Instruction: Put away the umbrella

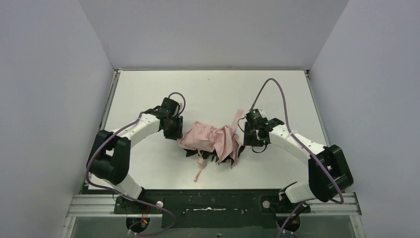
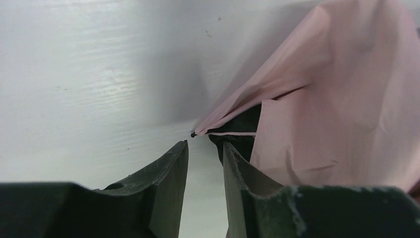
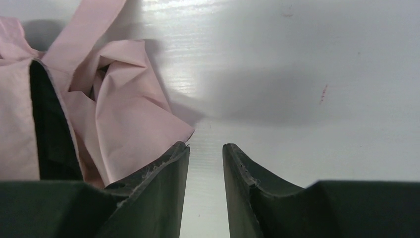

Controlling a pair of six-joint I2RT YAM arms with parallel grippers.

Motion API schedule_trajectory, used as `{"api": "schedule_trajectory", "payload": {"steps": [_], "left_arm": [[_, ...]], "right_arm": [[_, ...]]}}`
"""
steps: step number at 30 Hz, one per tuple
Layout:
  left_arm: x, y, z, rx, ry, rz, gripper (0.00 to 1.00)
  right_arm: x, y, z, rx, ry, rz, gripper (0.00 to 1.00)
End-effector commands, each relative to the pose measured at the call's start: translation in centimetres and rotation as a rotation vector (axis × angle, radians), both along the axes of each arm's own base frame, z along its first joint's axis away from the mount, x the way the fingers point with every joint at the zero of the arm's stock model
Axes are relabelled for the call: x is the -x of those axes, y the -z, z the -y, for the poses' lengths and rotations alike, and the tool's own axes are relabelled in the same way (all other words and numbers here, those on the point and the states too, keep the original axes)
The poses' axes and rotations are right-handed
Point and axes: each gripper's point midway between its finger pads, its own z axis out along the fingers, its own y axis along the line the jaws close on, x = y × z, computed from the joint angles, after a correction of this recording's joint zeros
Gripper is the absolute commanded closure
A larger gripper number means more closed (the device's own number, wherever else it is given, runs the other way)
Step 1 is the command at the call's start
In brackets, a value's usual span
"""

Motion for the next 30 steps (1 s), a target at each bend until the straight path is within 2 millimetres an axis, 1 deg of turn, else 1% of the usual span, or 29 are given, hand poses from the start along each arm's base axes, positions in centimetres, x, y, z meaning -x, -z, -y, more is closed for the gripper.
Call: {"api": "schedule_trajectory", "payload": {"steps": [1, 6, 11, 17, 19, 21, 22, 26, 30], "left_arm": [[-0.3, 1.1, 2.3, 0.017, 0.028, 0.026, 0.71], [0.5, 2.1, 5.3, 0.002, 0.092, 0.006, 0.72], [1.2, 2.3, 8.0, 0.038, 0.152, 0.016, 0.73], [1.8, 2.2, 12.3, 0.133, 0.27, 0.033, 0.75], [2.0, 2.2, 13.8, 0.148, 0.328, 0.034, 0.76], [1.9, 2.2, 15.2, 0.165, 0.388, 0.031, 0.76], [1.7, 1.9, 16.0, 0.18, 0.418, 0.038, 0.77], [1.8, 1.4, 18.4, 0.232, 0.525, 0.038, 0.77], [2.3, 0.6, 20.1, 0.28, 0.646, 0.029, 0.77]], "right_arm": [[0.4, 1.3, -1.5, -0.027, -0.034, -0.013, 0.67], [0.8, 1.6, -4.8, -0.028, -0.093, 0.005, 0.67], [1.2, 2.2, -7.7, -0.077, -0.101, 0.021, 0.67], [0.0, 2.7, -11.4, -0.242, -0.078, 0.049, 0.68], [-0.4, 2.2, -13.4, -0.327, -0.093, 0.06, 0.69], [-0.7, 1.9, -14.8, -0.394, -0.099, 0.062, 0.69], [-0.8, 1.8, -15.4, -0.42, -0.1, 0.063, 0.69], [-1.5, 0.7, -17.0, -0.515, -0.071, 0.102, 0.7], [-2.5, -0.2, -17.3, -0.648, 0.076, 0.168, 0.69]]}}
